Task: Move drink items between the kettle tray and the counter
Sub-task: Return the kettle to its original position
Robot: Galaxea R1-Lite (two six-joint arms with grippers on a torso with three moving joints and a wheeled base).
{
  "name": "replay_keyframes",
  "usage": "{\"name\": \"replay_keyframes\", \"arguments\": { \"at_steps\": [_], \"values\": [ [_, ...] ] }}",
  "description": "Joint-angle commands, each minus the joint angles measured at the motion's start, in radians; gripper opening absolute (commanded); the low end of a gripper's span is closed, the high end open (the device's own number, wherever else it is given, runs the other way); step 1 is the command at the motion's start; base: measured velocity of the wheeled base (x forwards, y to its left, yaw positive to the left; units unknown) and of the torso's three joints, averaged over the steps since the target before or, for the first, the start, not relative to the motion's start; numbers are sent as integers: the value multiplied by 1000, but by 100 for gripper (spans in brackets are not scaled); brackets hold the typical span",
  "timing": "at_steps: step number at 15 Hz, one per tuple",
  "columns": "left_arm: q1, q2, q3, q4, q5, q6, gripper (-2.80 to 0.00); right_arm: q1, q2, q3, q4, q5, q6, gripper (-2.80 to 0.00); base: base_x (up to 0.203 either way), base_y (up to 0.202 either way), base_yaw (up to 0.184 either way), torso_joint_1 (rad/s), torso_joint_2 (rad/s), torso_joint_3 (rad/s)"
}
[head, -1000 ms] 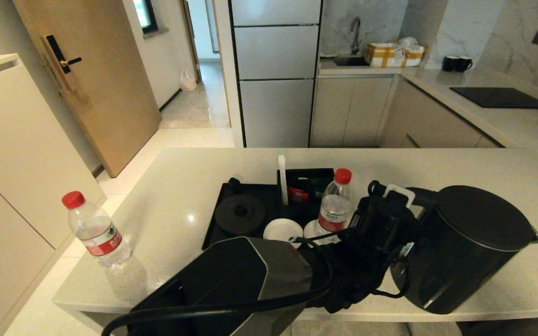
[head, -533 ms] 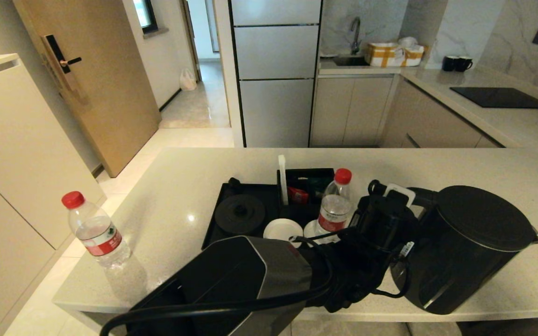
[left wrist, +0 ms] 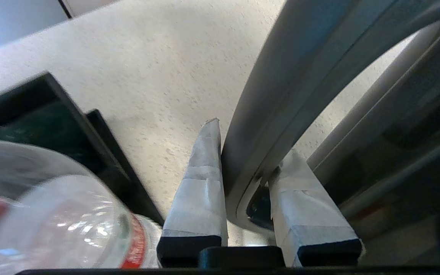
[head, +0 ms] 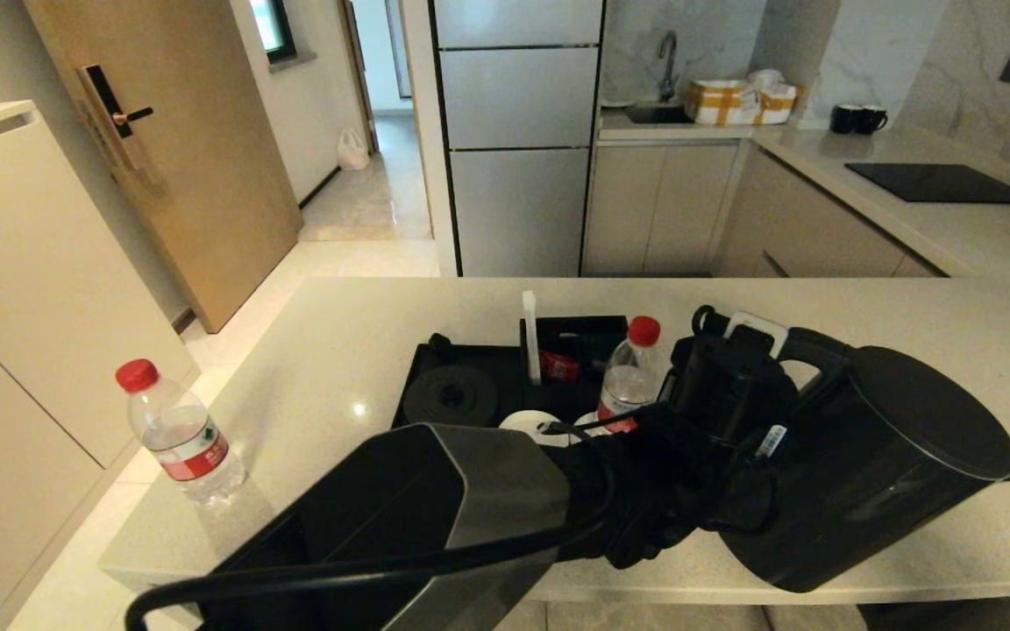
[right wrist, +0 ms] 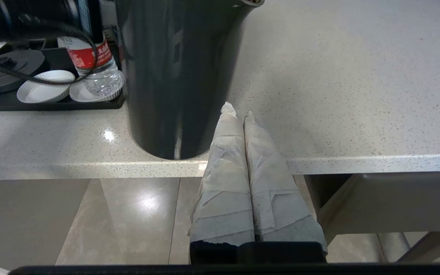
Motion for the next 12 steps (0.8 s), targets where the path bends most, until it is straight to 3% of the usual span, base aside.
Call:
{"name": "replay_keyframes", "arguments": {
  "at_steps": [1, 12],
  "values": [
    [1, -22, 0, -4, 2, -2, -280, 0, 0, 0, 0, 0, 0, -280, 0, 0, 0, 0, 0, 0],
    [2, -47, -5, 0, 0, -2, -280, 0, 0, 0, 0, 0, 0, -280, 0, 0, 0, 0, 0, 0]
  ]
}}
